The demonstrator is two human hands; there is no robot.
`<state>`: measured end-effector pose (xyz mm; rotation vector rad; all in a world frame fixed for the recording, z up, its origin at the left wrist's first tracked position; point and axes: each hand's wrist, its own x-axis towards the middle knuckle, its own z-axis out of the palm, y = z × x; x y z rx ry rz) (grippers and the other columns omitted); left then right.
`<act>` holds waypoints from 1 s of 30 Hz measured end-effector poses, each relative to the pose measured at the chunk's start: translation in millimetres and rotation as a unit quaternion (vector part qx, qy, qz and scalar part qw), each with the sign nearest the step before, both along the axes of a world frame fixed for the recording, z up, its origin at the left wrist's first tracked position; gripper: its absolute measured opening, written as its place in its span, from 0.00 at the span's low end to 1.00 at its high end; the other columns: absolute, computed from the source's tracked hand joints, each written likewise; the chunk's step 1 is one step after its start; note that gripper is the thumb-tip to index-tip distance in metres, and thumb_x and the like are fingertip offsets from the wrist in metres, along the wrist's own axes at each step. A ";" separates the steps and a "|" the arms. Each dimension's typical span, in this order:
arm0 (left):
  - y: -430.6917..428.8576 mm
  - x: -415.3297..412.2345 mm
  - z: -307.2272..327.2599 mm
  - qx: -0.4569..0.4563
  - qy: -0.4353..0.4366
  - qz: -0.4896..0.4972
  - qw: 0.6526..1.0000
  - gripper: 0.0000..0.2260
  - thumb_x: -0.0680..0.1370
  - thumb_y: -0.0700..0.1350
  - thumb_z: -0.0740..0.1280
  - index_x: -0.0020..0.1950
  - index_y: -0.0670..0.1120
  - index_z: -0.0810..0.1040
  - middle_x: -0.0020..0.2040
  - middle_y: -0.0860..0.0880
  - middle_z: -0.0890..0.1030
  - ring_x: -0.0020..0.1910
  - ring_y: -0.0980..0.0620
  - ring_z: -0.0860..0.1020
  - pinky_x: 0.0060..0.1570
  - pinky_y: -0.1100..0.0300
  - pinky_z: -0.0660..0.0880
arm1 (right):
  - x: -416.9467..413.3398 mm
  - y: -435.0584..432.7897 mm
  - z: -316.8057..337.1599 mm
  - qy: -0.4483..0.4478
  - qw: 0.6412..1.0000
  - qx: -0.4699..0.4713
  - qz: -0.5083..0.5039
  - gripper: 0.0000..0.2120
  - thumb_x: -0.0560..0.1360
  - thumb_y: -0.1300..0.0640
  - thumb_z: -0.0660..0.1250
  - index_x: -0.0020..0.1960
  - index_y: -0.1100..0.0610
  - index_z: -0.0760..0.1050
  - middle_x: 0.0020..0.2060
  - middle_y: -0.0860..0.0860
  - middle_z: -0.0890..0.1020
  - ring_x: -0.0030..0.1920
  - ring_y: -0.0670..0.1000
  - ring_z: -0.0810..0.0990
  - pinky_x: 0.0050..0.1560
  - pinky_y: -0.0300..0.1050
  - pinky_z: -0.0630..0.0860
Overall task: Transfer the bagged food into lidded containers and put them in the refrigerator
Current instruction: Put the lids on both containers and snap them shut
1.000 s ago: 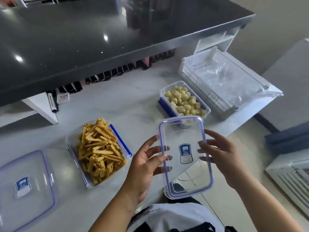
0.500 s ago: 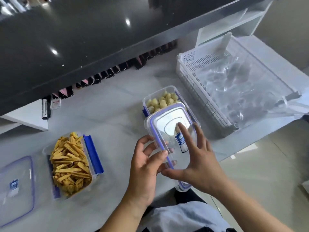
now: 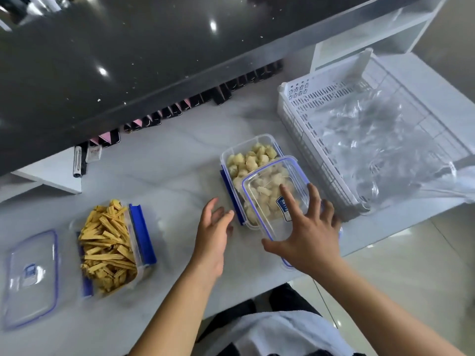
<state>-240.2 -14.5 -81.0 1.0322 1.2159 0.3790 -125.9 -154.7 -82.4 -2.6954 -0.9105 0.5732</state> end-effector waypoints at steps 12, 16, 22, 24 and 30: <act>39.0 10.9 -18.1 -0.094 -0.072 -0.031 0.993 0.26 0.77 0.30 0.65 0.72 0.50 0.71 0.59 0.43 0.82 0.51 0.42 0.83 0.38 0.54 0.80 | -27.4 17.5 8.5 -0.042 0.996 -0.081 -0.013 0.57 0.57 0.23 0.66 0.75 0.30 0.34 0.78 0.51 0.38 0.76 0.67 0.48 0.73 0.63 0.54; 40.7 2.8 -18.4 -0.078 -0.086 -0.072 0.991 0.28 0.77 0.29 0.66 0.73 0.51 0.70 0.52 0.49 0.83 0.51 0.43 0.83 0.32 0.60 0.80 | -33.8 24.8 8.8 -0.059 0.995 -0.074 -0.042 0.56 0.56 0.23 0.67 0.75 0.29 0.38 0.79 0.50 0.41 0.75 0.65 0.51 0.73 0.61 0.56; 34.9 -14.5 -27.1 -0.079 -0.110 -0.083 0.987 0.28 0.76 0.27 0.63 0.70 0.51 0.71 0.50 0.47 0.85 0.54 0.40 0.83 0.32 0.58 0.81 | -39.3 40.0 9.1 -0.075 0.992 -0.094 -0.048 0.57 0.55 0.22 0.65 0.75 0.29 0.39 0.79 0.50 0.43 0.75 0.65 0.53 0.72 0.64 0.59; 33.1 -21.3 -31.9 -0.089 -0.121 -0.082 0.985 0.28 0.76 0.27 0.63 0.70 0.52 0.71 0.52 0.46 0.85 0.54 0.39 0.83 0.34 0.56 0.81 | -41.1 45.9 9.4 -0.075 0.991 -0.100 -0.043 0.57 0.54 0.21 0.65 0.75 0.29 0.39 0.79 0.51 0.43 0.75 0.65 0.54 0.72 0.64 0.59; 30.0 -35.0 -34.3 -0.106 -0.141 -0.098 0.979 0.28 0.76 0.27 0.63 0.69 0.52 0.73 0.54 0.42 0.85 0.53 0.37 0.84 0.39 0.47 0.83 | -37.4 65.9 16.2 -0.042 0.991 -0.122 -0.034 0.56 0.56 0.22 0.67 0.75 0.29 0.39 0.80 0.51 0.42 0.76 0.64 0.52 0.72 0.61 0.59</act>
